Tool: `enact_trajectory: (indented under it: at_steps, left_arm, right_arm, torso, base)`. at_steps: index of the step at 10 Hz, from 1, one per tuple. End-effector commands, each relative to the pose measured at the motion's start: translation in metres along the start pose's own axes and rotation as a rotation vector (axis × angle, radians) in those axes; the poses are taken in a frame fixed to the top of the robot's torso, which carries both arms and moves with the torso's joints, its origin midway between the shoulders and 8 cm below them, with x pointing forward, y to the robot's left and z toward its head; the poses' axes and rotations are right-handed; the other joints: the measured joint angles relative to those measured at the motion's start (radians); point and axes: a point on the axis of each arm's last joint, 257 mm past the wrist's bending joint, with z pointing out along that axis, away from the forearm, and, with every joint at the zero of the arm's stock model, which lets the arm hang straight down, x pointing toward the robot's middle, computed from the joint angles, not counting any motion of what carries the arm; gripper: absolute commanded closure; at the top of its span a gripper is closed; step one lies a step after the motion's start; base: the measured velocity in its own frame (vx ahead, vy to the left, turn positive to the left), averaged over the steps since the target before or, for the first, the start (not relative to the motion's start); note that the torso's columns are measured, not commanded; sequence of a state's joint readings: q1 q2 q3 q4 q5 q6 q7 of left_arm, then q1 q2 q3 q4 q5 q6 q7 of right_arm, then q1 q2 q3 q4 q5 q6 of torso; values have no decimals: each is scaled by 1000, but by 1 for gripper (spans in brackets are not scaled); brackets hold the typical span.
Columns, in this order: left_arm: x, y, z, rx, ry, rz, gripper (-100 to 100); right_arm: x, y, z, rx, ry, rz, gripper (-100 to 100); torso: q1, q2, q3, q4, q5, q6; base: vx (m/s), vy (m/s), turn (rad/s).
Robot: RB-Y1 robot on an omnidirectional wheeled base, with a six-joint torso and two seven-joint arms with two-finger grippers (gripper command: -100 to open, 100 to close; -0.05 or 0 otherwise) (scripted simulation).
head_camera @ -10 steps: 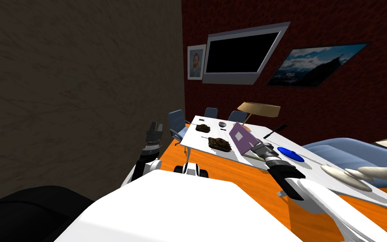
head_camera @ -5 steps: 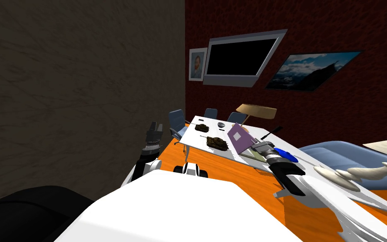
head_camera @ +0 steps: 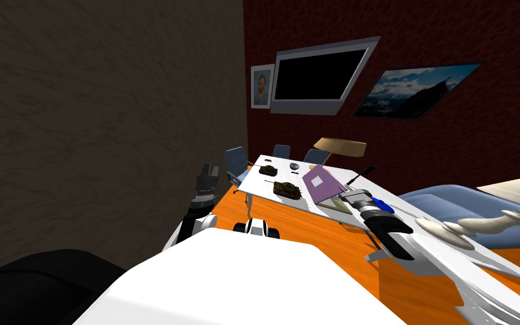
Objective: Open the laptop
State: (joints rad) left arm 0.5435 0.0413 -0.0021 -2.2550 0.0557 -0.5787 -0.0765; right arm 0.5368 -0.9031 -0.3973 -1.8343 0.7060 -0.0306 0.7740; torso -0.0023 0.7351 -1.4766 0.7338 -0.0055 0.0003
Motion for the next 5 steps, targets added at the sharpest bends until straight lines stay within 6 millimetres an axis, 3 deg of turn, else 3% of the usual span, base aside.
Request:
enact_trajectory:
  at_steps: [1, 5]
  left_arm:
    - [0, 0, 0, 0, 0, 0, 0]
    - [0, 0, 0, 0, 0, 0, 0]
  right_arm:
    - [13, 10, 3, -2, 13, 125, 100]
    - [28, 24, 7, -3, 27, 293, 100]
  torso:
    - [-2, -1, -1, 0, 0, -2]
    - [-1, -2, -1, -2, -2, -2]
  base:
    - [-61, -134, 78]
    - [-49, -97, 35]
